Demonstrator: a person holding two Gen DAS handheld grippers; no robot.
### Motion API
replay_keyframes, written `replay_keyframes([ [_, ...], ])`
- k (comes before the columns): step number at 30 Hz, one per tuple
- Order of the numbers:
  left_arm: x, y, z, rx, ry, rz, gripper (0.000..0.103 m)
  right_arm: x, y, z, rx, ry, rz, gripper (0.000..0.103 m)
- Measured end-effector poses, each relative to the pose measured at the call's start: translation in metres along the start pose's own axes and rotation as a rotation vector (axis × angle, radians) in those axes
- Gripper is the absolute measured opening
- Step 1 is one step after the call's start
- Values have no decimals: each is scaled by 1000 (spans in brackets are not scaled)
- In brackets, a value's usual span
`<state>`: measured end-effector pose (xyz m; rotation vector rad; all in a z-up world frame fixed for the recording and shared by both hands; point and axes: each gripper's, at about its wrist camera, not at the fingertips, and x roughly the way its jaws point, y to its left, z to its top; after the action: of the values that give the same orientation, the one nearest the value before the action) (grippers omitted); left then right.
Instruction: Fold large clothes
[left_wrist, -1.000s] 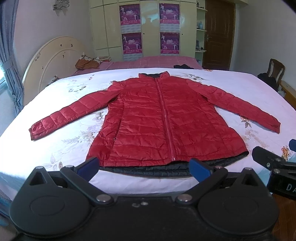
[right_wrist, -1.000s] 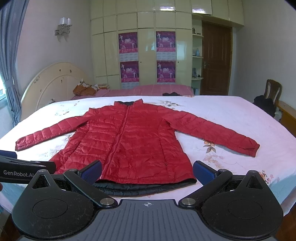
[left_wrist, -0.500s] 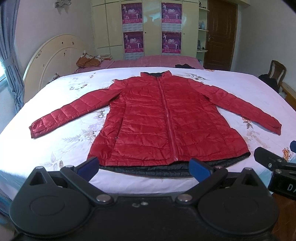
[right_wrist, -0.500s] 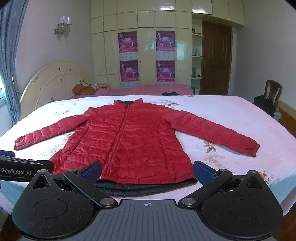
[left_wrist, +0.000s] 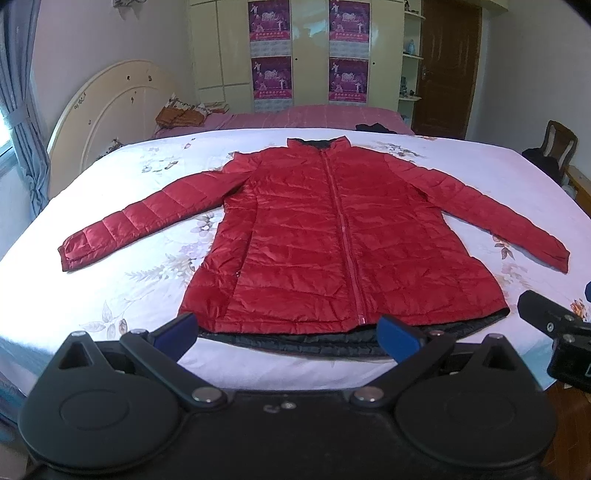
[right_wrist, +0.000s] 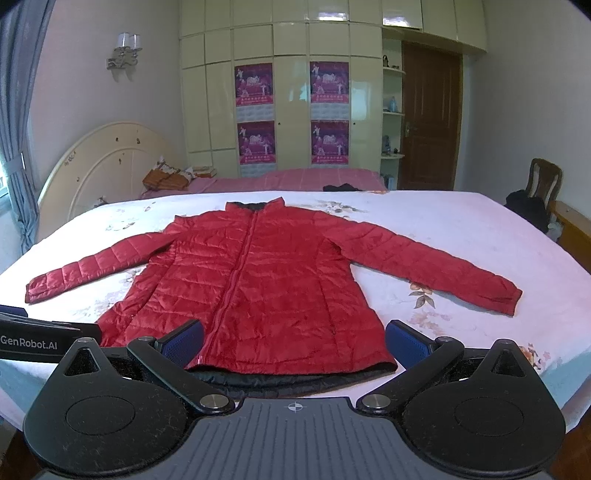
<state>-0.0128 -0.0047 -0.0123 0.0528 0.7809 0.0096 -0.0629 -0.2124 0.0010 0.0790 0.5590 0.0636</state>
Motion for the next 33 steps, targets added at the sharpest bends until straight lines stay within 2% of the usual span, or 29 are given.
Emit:
replay_keyframes([
  [15,44,12,27,2,25,16,103,44,-10,12,-4,9,-54,103],
  [24,99,28,60,5,43,18,103,97,-27,31,41,21,-131,103],
  [33,172,44,102,31,53,19,103,164,-39,55,100,40,-191,103],
])
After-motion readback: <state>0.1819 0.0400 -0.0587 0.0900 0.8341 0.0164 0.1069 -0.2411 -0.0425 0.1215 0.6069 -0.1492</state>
